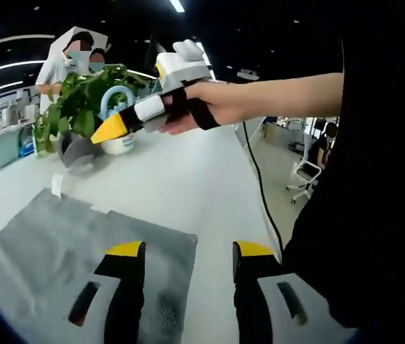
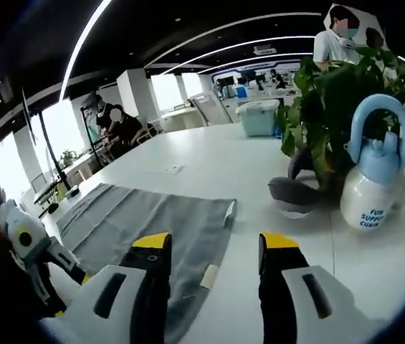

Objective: Fold the towel on the table until its edges align and the towel forms a compact rectangular stack.

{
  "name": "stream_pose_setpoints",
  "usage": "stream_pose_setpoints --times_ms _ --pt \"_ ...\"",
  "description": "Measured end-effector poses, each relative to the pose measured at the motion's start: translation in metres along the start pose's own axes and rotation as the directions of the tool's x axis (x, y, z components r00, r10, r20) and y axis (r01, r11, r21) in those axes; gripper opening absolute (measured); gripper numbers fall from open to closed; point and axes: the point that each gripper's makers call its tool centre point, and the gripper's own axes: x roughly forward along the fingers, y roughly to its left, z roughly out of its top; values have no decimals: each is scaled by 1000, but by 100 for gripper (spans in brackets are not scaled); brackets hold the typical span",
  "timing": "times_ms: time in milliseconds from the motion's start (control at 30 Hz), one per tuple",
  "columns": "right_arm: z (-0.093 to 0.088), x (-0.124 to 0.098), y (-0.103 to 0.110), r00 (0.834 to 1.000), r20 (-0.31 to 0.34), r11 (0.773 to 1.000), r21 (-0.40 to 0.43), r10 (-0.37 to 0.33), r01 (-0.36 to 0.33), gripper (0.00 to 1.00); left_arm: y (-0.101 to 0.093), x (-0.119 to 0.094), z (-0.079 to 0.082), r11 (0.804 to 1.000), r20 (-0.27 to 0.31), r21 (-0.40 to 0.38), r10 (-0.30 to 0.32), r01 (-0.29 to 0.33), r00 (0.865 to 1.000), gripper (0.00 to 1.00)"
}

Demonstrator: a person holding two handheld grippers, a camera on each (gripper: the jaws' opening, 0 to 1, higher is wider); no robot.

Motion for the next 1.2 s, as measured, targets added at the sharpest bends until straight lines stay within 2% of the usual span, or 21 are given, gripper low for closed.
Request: stream_pose_setpoints --times_ms 100,200,233,333,400,500,600,767,967,1067,1200 --pt "3 2 -3 999 40 1000 22 -21 20 33 -2 10 -4 1000 -19 30 0 1 1000 34" --pt "0 4 -4 999 41 999 48 -28 26 28 -3 18 -7 997 -34 73 -12 15 999 26" --pt "-1 5 -5 999 39 998 49 -27 25 24 -4 22 -11 993 -65 118 -22 30 998 26" --pt "-9 7 -9 999 23 998 61 -26 25 13 -6 32 -19 982 -118 175 -44 64 992 30" --pt "-11 8 -12 999 20 996 89 -28 26 12 -8 39 -26 975 -156 204 -60 91 986 32" --pt "-15 9 -18 999 7 993 109 -44 43 12 -11 48 -29 974 -154 190 -91 120 984 27" --pt "-19 10 -24 998 -11 992 117 -55 56 10 -14 54 -32 969 -162 206 -104 137 981 27" --pt "-21 9 -29 998 -16 987 150 -59 61 9 -14 61 -31 973 -162 189 -105 136 981 27" --pt "-21 9 -32 998 -15 985 159 -63 65 8 -10 68 -32 965 -174 227 -90 129 981 25" --pt "-20 9 -32 998 -8 984 164 -65 65 7 -6 69 -29 978 -163 179 -81 110 983 24" --pt "-23 8 -34 997 0 979 188 -81 79 5 -4 70 -29 980 -147 172 -75 100 986 20"
